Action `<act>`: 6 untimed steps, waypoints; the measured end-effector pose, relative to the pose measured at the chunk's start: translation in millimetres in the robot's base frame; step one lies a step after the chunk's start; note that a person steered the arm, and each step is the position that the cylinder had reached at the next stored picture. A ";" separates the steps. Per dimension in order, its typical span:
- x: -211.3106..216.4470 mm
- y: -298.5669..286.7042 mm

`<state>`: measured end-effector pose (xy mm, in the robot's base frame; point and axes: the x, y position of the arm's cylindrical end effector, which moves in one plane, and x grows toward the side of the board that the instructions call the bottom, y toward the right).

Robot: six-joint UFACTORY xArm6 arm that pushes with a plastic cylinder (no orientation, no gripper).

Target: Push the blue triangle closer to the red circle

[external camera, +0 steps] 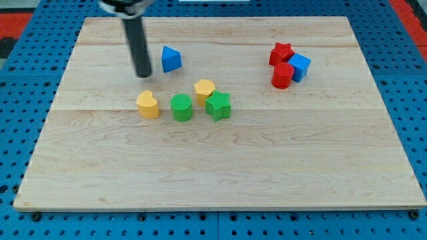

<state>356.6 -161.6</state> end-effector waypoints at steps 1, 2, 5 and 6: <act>-33.7 -35.6; -43.0 26.7; -27.6 276.4; -30.5 201.3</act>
